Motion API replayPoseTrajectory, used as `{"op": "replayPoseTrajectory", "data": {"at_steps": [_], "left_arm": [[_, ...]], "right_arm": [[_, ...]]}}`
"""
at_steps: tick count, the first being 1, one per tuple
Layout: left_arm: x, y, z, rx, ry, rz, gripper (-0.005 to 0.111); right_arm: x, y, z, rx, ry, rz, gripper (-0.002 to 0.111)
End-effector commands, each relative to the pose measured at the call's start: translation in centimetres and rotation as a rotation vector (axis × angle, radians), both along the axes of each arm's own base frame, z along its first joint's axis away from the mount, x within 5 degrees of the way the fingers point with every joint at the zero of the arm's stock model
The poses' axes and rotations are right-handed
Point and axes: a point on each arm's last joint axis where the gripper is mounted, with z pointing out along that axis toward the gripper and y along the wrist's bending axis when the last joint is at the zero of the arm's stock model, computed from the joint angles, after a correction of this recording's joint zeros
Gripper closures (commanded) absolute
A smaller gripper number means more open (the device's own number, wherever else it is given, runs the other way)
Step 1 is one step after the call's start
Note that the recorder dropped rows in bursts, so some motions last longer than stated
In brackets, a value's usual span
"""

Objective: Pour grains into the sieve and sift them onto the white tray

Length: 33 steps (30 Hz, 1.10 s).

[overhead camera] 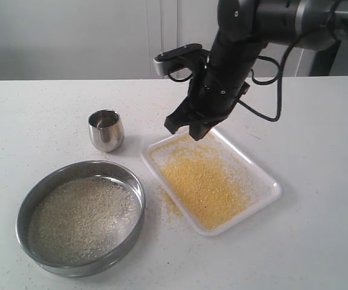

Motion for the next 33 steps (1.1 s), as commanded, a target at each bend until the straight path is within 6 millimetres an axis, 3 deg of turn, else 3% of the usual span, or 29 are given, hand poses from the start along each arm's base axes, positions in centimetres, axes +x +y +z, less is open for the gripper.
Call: {"op": "replayPoseTrajectory", "data": {"at_steps": [1,11,25,33], "left_arm": [[-0.2,0.1,0.1,-0.006,0.004,0.013,0.107],[-0.2,0.1,0.1,-0.006,0.004,0.013,0.107],[-0.2,0.1,0.1,-0.006,0.004,0.013,0.107],[-0.2,0.1,0.1,-0.006,0.004,0.013,0.107]], "right_arm": [[0.6,-3.7,0.6,-0.019,-0.011,-0.084,0.108],[1.2,-11.0,1.7,0.001,-0.071,-0.275,0.108],[-0.4,-17.9,3.2,0.02,-0.139,-0.491,0.108],[-2.3,-20.2,4.5,0.036,-0.218,-0.575,0.108]]}}
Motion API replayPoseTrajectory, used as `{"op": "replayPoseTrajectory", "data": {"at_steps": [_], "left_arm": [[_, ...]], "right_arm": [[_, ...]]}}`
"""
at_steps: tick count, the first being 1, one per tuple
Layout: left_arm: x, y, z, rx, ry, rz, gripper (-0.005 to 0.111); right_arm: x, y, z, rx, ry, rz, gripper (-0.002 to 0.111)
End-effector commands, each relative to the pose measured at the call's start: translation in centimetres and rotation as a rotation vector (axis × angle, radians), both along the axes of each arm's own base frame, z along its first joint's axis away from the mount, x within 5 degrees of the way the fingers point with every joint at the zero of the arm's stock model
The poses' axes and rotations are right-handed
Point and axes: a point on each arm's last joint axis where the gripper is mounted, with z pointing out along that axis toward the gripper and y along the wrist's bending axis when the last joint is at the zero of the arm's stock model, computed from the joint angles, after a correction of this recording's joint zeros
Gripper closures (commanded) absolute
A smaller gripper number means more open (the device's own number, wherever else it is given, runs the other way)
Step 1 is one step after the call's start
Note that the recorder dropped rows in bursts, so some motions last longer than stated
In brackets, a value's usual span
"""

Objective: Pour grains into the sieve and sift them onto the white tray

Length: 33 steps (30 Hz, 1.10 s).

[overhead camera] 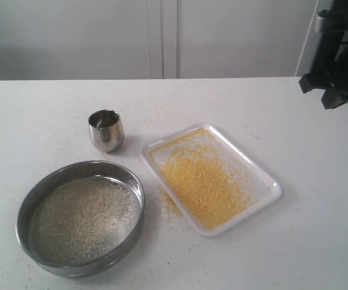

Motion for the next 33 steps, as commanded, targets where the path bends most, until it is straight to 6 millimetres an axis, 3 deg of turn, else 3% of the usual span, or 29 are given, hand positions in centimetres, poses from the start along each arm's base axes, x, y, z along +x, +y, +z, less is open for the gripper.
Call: {"op": "replayPoseTrajectory", "data": {"at_steps": [1,24,33], "left_arm": [[-0.2,0.1,0.1,-0.006,0.004,0.013,0.107],[-0.2,0.1,0.1,-0.006,0.004,0.013,0.107],[-0.2,0.1,0.1,-0.006,0.004,0.013,0.107]], "right_arm": [[-1.4,-1.3,1.1,-0.005,-0.055,-0.052,0.108],[-8.7,-1.3,3.0,0.007,-0.289,-0.101,0.108],[-11.2,-1.2,1.9,0.021,-0.322,-0.112,0.108]]}}
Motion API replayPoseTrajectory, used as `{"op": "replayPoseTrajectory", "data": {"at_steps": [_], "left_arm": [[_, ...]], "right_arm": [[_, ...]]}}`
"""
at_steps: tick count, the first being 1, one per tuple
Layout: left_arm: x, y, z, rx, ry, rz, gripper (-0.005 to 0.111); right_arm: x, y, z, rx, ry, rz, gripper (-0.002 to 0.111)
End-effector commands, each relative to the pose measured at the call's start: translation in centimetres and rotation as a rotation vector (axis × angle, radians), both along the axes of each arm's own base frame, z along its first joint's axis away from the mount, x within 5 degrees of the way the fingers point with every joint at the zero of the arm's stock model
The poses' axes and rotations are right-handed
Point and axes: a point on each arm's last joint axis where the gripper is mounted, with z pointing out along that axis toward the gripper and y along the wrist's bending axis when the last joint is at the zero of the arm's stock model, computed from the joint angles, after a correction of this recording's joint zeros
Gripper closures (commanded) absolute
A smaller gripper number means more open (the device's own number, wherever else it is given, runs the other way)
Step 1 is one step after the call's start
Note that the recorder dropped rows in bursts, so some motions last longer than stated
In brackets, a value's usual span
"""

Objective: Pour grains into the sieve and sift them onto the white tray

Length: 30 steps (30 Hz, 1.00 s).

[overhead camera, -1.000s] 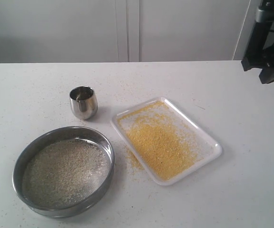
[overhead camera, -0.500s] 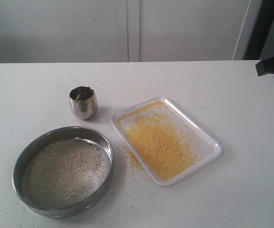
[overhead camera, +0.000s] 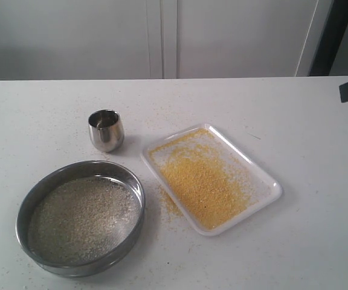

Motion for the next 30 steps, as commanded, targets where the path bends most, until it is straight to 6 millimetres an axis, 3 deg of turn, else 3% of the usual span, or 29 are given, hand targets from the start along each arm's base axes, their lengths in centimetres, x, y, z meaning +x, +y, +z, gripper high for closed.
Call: {"op": "replayPoseTrajectory", "data": {"at_steps": [1,13,20,30], "left_arm": [[-0.2,0.1,0.1,-0.006,0.004,0.013,0.107],[-0.2,0.1,0.1,-0.006,0.004,0.013,0.107],[-0.2,0.1,0.1,-0.006,0.004,0.013,0.107],[-0.2,0.1,0.1,-0.004,0.004,0.012,0.107]], "right_arm": [[-1.6,0.0,-0.6,0.008,-0.033,-0.011,0.108],[-6.3,0.2,0.1,0.004,-0.226,-0.011,0.108],[-10.3,0.2,0.9,-0.024,-0.371,0.002,0.108],[-10.8,0.3,1.2,-0.025,-0.389,0.003,0.108]]}}
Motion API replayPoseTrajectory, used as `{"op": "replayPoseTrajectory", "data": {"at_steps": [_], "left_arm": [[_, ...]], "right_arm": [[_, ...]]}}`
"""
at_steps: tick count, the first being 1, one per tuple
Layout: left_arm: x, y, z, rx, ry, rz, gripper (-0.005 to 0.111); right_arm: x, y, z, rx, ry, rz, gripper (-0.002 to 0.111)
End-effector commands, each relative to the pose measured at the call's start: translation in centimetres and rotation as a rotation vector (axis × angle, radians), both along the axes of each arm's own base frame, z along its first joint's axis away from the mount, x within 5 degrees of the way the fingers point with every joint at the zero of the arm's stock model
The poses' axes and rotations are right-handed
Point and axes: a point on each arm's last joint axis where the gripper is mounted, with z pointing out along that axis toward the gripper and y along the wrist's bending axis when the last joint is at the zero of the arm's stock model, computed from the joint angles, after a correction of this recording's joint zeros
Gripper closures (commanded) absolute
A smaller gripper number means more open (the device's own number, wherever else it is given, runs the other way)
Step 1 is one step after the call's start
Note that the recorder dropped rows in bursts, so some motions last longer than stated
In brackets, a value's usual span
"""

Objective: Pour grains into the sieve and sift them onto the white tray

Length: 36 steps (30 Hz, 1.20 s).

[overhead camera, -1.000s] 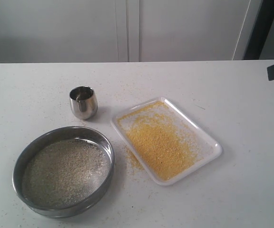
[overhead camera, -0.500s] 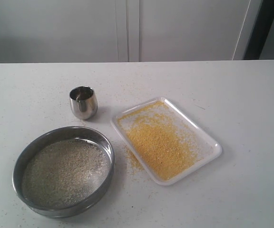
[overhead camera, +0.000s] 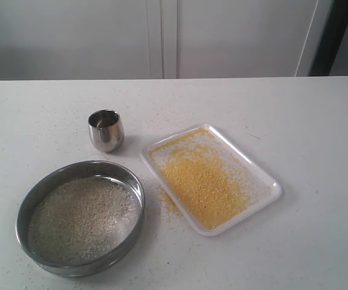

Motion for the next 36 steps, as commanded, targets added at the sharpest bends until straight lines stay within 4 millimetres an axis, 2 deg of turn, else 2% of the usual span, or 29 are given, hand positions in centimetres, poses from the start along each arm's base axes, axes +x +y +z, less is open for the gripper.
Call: {"op": "replayPoseTrajectory", "data": {"at_steps": [1,5,10,16,21,29,36], "left_arm": [[-0.2,0.1,0.1,-0.004,0.004,0.012,0.107],[-0.2,0.1,0.1,-0.004,0.004,0.012,0.107],[-0.2,0.1,0.1,-0.004,0.004,0.012,0.107],[-0.2,0.1,0.1,-0.004,0.004,0.012,0.107],[-0.2,0.1,0.1,-0.004,0.004,0.012,0.107],[-0.2,0.1,0.1,-0.004,0.004,0.012,0.107],[-0.2,0.1,0.1,-0.004,0.004,0.012,0.107]], "right_arm": [[-0.1,0.0,0.0,-0.009,-0.008,0.003,0.108],[-0.5,0.0,0.2,-0.011,-0.024,0.003,0.108],[-2.8,0.3,0.7,0.103,-0.036,-0.014,0.108],[-5.0,0.7,1.2,0.106,-0.123,0.032,0.108],[-6.4,0.9,0.0,0.126,-0.18,0.061,0.108],[-7.7,1.1,-2.8,0.155,-0.168,0.085,0.108],[-10.3,1.1,-3.4,0.158,-0.284,0.158,0.108]]}}
